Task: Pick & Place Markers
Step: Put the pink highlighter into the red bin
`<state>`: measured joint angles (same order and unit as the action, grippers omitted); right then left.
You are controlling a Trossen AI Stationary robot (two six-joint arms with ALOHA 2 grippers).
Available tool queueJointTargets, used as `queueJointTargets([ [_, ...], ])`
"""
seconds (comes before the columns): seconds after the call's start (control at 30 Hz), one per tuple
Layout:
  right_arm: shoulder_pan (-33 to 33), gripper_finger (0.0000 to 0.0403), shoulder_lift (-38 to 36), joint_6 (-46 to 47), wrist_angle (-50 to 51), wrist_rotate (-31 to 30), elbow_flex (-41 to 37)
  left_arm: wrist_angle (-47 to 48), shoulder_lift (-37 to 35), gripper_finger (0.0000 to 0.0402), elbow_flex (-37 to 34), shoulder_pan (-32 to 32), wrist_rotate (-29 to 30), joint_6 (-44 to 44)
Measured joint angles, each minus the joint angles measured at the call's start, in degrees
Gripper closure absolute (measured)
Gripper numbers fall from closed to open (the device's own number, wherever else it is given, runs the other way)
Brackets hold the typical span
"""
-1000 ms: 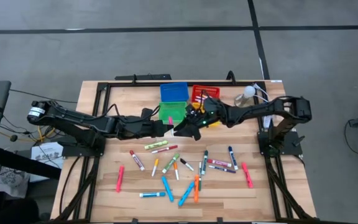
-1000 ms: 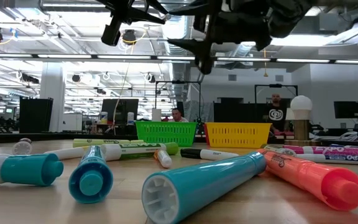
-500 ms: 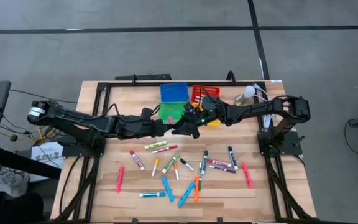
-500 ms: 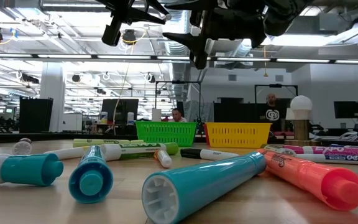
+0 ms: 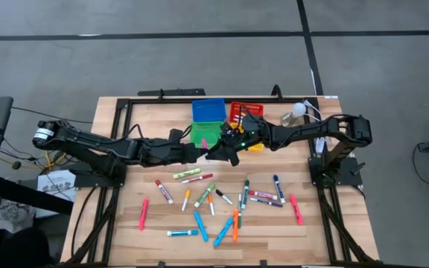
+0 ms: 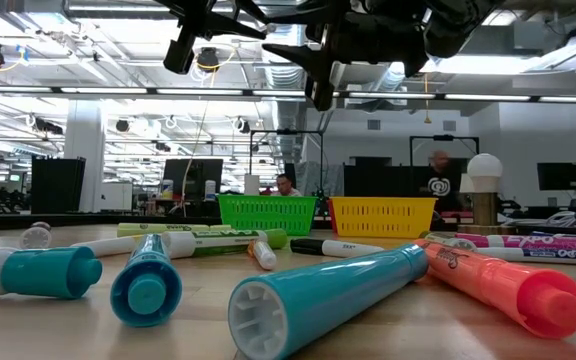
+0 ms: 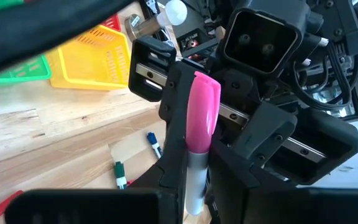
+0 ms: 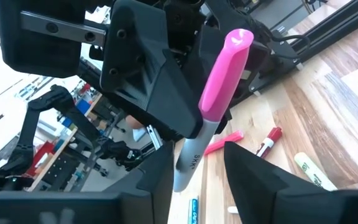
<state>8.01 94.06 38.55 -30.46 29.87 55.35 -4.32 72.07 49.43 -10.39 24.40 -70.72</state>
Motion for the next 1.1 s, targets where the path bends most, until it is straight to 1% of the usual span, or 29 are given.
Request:
queueJointTargets([
  [0.23,0.0,0.0308,-0.1,-0.1,0.0,0.0,0.0,0.0,0.0,0.0344,0.0,0.0,0.0,0.0],
  [0.53,0.0,0.0374,-0.1,-0.9,0.4,0.3,-0.1,0.2,0.0,0.0343,0.0,0.0,0.2,0.7],
  [0.67,0.0,0.0382,-0.1,-0.9,0.3,0.2,-0.1,0.2,0.0,0.0340,0.0,0.0,0.2,1.9],
  [0.87,0.0,0.0368,-0.1,-0.8,-0.2,-0.1,-0.1,-0.2,0.0,0.0307,0.0,0.0,-0.1,1.7],
  [1.1,0.0,0.0388,-0.1,-0.7,-0.1,0.0,-0.1,-0.1,0.0,0.0253,0.0,0.0,-0.2,1.7],
])
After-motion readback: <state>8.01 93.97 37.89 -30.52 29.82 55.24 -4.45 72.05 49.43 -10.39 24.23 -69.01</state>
